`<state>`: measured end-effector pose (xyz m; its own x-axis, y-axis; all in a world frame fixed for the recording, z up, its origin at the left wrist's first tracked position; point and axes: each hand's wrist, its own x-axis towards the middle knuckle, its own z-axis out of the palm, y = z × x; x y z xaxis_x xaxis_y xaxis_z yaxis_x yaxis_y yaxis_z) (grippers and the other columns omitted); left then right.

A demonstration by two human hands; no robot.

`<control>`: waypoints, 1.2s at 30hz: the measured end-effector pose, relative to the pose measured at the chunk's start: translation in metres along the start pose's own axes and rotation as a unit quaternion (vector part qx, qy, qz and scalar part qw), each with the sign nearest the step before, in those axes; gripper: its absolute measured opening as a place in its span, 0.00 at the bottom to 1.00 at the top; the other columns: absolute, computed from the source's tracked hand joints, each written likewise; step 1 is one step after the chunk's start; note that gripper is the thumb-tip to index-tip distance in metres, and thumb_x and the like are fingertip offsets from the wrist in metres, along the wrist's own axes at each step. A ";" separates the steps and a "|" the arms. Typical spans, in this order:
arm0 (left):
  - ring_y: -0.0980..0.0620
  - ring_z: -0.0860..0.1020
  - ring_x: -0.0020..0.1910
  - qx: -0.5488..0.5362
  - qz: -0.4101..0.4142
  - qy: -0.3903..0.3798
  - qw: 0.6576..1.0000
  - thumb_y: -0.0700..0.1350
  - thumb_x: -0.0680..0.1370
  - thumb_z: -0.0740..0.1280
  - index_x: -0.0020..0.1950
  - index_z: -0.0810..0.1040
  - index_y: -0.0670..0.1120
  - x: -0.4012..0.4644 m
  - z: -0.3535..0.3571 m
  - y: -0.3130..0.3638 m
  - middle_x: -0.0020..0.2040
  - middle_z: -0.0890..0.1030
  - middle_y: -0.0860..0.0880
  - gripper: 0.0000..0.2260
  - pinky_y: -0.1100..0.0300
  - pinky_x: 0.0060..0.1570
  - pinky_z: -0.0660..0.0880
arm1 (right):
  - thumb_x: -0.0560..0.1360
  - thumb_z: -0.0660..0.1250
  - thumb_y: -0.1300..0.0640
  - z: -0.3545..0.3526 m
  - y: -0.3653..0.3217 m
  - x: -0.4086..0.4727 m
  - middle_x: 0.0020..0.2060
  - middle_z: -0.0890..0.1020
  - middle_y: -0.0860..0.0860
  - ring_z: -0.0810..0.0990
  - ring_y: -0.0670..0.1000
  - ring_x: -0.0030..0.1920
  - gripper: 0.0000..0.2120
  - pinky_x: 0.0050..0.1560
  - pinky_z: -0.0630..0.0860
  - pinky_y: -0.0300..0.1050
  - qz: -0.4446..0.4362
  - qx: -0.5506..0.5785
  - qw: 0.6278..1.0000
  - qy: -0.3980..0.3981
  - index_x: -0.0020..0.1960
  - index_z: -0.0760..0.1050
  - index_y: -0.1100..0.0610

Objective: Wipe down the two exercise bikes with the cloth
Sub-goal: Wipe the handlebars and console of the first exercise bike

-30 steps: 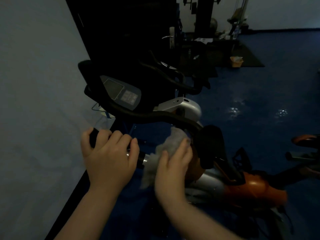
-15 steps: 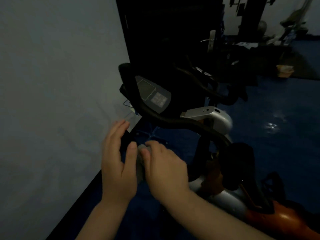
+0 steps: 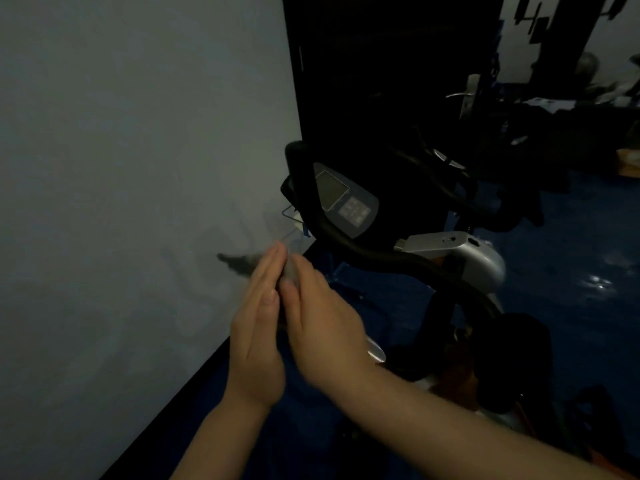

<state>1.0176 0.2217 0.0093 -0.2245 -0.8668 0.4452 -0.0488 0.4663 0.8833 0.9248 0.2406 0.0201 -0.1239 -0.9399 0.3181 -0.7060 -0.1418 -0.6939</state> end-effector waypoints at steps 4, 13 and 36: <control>0.63 0.62 0.73 0.013 0.010 -0.011 1.000 0.55 0.80 0.50 0.73 0.64 0.52 0.000 -0.001 -0.003 0.74 0.65 0.61 0.21 0.72 0.69 0.58 | 0.81 0.49 0.43 -0.014 0.037 -0.041 0.63 0.70 0.43 0.74 0.46 0.53 0.26 0.43 0.71 0.40 -0.063 -0.198 0.977 -0.041 0.76 0.44 0.43; 0.57 0.63 0.73 0.143 0.061 0.041 0.987 0.52 0.81 0.51 0.73 0.66 0.48 0.002 0.016 -0.006 0.73 0.68 0.51 0.21 0.51 0.74 0.59 | 0.81 0.54 0.48 -0.012 0.029 -0.041 0.65 0.74 0.48 0.77 0.50 0.56 0.25 0.46 0.78 0.44 -0.030 -0.181 0.983 0.012 0.76 0.55 0.51; 0.51 0.75 0.35 0.437 0.304 -0.034 0.846 0.48 0.78 0.60 0.39 0.82 0.51 0.008 0.042 -0.033 0.32 0.78 0.55 0.12 0.50 0.68 0.56 | 0.75 0.50 0.33 0.007 0.046 -0.089 0.74 0.34 0.39 0.43 0.38 0.72 0.39 0.67 0.47 0.36 0.344 0.144 0.906 0.200 0.73 0.29 0.42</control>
<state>0.9761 0.2065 -0.0228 -0.5199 -0.4224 0.7425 -0.5989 0.8000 0.0358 0.9080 0.3152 -0.0446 -0.7493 -0.6568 -0.0852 -0.1616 0.3060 -0.9382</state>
